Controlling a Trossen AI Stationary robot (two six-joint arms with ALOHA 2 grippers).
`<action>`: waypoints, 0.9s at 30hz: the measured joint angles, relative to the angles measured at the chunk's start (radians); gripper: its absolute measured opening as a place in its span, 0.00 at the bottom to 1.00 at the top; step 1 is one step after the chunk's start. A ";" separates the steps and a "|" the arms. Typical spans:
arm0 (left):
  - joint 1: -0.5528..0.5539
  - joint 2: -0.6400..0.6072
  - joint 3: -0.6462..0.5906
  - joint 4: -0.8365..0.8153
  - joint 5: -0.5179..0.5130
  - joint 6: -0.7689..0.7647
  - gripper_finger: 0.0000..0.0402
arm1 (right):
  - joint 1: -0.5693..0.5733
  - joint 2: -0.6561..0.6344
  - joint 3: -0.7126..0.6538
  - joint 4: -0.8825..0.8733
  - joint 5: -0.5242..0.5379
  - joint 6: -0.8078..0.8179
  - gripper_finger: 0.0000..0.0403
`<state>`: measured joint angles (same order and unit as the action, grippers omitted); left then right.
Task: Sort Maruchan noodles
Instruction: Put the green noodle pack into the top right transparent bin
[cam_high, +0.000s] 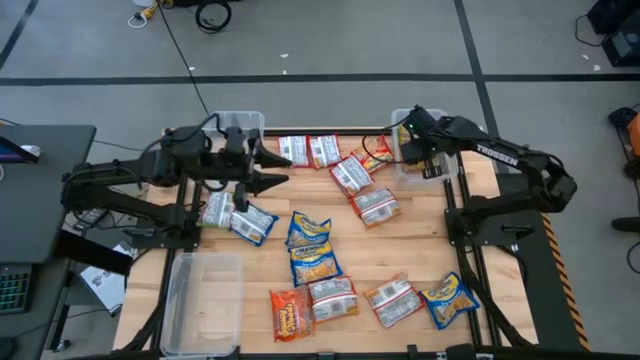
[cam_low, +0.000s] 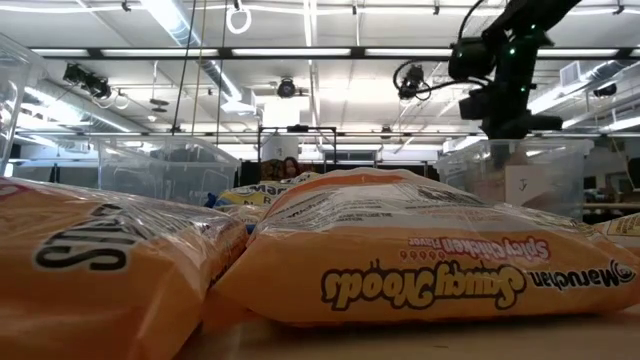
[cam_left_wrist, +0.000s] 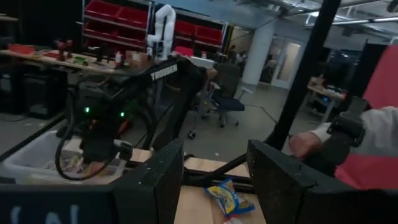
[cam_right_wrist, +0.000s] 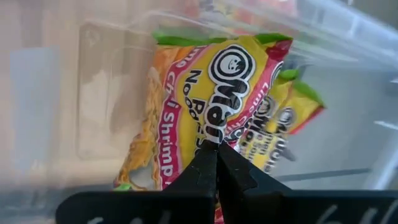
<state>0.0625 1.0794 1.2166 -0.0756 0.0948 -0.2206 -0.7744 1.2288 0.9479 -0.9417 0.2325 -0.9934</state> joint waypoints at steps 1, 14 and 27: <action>0.000 0.000 0.020 -0.024 -0.008 0.003 0.45 | -0.010 0.011 -0.002 0.013 -0.007 -0.001 0.01; -0.062 0.083 0.229 -0.506 -0.047 -0.134 0.45 | -0.074 0.066 -0.003 0.100 -0.076 0.002 0.01; -0.042 0.180 0.230 -1.187 -0.065 -0.415 0.45 | -0.079 0.055 -0.004 0.105 -0.050 0.056 0.07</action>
<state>0.0204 1.2594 1.4469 -1.2627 0.0294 -0.6353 -0.8532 1.2839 0.9439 -0.8370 0.1822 -0.9375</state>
